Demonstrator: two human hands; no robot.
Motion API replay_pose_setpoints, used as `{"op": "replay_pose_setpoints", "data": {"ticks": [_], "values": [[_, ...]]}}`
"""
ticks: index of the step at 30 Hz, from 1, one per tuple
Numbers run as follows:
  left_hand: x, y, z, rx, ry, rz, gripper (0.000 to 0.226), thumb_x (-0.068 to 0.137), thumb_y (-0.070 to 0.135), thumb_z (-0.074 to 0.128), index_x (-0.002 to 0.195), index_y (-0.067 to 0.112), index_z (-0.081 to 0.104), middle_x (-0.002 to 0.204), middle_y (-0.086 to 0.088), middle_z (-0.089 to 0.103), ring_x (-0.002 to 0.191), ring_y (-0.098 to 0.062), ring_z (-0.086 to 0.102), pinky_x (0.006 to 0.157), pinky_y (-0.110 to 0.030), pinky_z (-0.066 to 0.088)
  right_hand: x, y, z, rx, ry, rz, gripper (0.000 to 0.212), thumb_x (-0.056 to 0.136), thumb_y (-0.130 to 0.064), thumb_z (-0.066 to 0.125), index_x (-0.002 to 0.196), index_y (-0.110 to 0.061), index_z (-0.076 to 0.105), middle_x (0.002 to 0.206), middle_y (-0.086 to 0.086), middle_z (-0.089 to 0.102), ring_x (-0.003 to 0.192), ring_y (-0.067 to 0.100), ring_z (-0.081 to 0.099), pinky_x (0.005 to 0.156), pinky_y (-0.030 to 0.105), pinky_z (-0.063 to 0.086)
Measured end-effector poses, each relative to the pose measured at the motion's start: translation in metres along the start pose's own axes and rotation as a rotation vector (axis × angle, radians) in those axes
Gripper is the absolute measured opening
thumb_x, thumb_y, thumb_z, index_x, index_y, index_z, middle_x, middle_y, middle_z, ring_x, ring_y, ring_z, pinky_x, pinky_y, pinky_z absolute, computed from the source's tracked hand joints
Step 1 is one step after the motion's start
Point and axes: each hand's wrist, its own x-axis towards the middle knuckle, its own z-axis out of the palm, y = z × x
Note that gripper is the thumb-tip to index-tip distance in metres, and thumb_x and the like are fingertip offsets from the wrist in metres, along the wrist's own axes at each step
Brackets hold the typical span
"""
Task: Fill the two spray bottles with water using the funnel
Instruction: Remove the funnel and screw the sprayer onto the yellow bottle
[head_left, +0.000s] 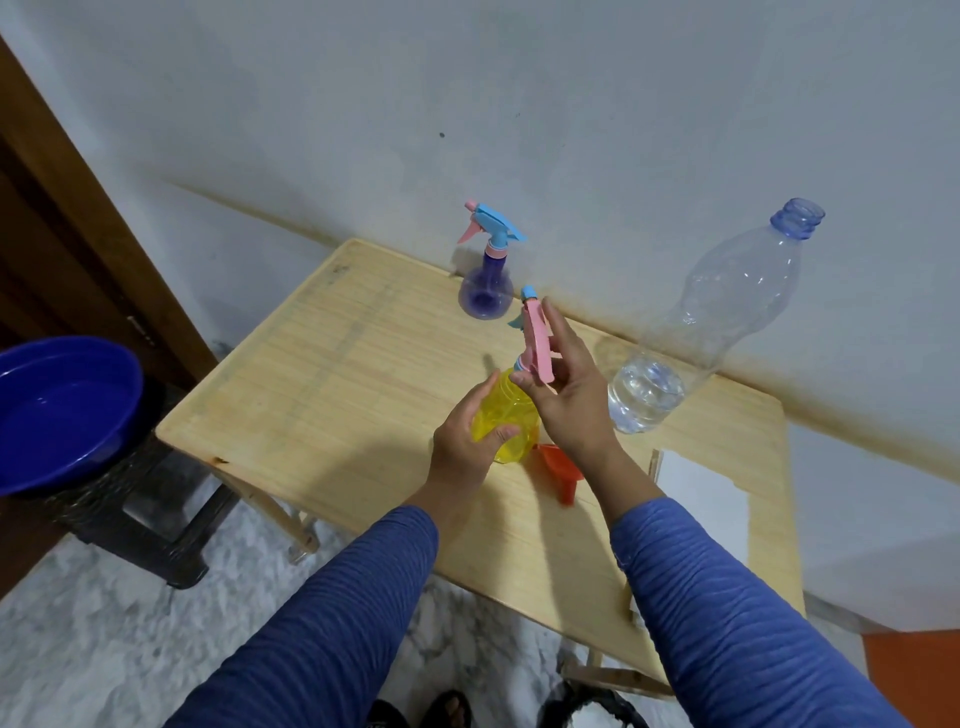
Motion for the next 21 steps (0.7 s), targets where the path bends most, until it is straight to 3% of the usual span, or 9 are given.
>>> {"op": "replay_pose_setpoints", "data": {"ticks": [4, 8, 10, 11, 13, 15, 18, 21], "values": [[-0.001, 0.001, -0.001, 0.008, -0.009, 0.005, 0.064, 0.076, 0.035, 0.066, 0.131, 0.049, 0.037, 0.133, 0.021, 0.047, 0.122, 0.004, 0.043, 0.094, -0.002, 0.031, 0.006, -0.004, -0.009, -0.097, -0.140, -0.050, 0.090, 0.079, -0.007, 0.071, 0.141, -0.042, 0.015, 0.114, 0.007, 0.054, 0.100, 0.019, 0.054, 0.088, 0.021, 0.049], [-0.001, 0.001, -0.001, -0.034, -0.007, -0.010, 0.063, 0.077, 0.029, 0.068, 0.130, 0.047, 0.040, 0.134, 0.016, 0.050, 0.121, 0.003, 0.046, 0.094, -0.003, 0.034, 0.005, -0.002, -0.020, -0.137, -0.312, -0.130, 0.082, 0.088, -0.004, 0.059, 0.143, -0.047, 0.016, 0.139, -0.014, 0.046, 0.121, 0.014, 0.051, 0.101, 0.030, 0.046], [-0.001, 0.001, -0.001, -0.019, -0.011, -0.009, 0.064, 0.076, 0.032, 0.067, 0.133, 0.045, 0.040, 0.134, 0.016, 0.050, 0.121, 0.001, 0.047, 0.095, -0.007, 0.036, 0.003, 0.000, -0.020, -0.070, -0.289, -0.099, 0.081, 0.088, 0.000, 0.057, 0.141, -0.051, 0.022, 0.146, -0.014, 0.041, 0.127, 0.013, 0.050, 0.103, 0.032, 0.045], [0.000, 0.001, 0.000, -0.013, -0.015, -0.010, 0.064, 0.076, 0.034, 0.067, 0.133, 0.045, 0.040, 0.134, 0.018, 0.050, 0.121, 0.001, 0.047, 0.096, -0.009, 0.036, 0.003, 0.001, -0.017, -0.056, -0.242, -0.082, 0.079, 0.086, 0.001, 0.059, 0.140, -0.047, 0.028, 0.141, -0.009, 0.048, 0.123, 0.017, 0.052, 0.101, 0.031, 0.047], [0.000, 0.001, 0.000, -0.003, -0.018, -0.018, 0.065, 0.075, 0.035, 0.066, 0.133, 0.044, 0.039, 0.132, 0.022, 0.047, 0.121, 0.004, 0.044, 0.095, -0.007, 0.033, 0.004, 0.001, -0.009, -0.090, -0.144, -0.064, 0.073, 0.081, -0.004, 0.067, 0.138, -0.037, 0.037, 0.110, -0.004, 0.056, 0.103, 0.020, 0.054, 0.090, 0.027, 0.047], [0.001, 0.002, -0.001, 0.005, -0.017, -0.013, 0.064, 0.075, 0.034, 0.065, 0.133, 0.043, 0.040, 0.133, 0.025, 0.045, 0.122, 0.007, 0.041, 0.097, -0.009, 0.032, 0.006, 0.000, -0.004, -0.110, -0.111, -0.045, 0.073, 0.077, -0.014, 0.074, 0.137, -0.037, 0.039, 0.094, -0.006, 0.047, 0.093, 0.018, 0.049, 0.084, 0.022, 0.045], [0.001, 0.000, -0.001, -0.030, -0.025, -0.008, 0.065, 0.074, 0.030, 0.066, 0.132, 0.045, 0.040, 0.138, 0.020, 0.046, 0.126, 0.006, 0.041, 0.105, -0.019, 0.034, 0.003, 0.004, -0.011, -0.080, -0.114, -0.037, 0.068, 0.081, -0.019, 0.072, 0.137, -0.038, 0.038, 0.099, -0.002, 0.052, 0.096, 0.014, 0.053, 0.087, 0.019, 0.048], [0.001, -0.003, 0.000, -0.034, -0.024, -0.021, 0.066, 0.075, 0.032, 0.067, 0.135, 0.044, 0.041, 0.137, 0.014, 0.050, 0.126, -0.001, 0.046, 0.105, -0.024, 0.037, -0.002, 0.007, -0.020, -0.102, -0.124, -0.070, 0.052, 0.091, -0.017, 0.060, 0.137, -0.033, 0.043, 0.121, -0.006, 0.059, 0.102, 0.001, 0.057, 0.090, 0.013, 0.047]]}}
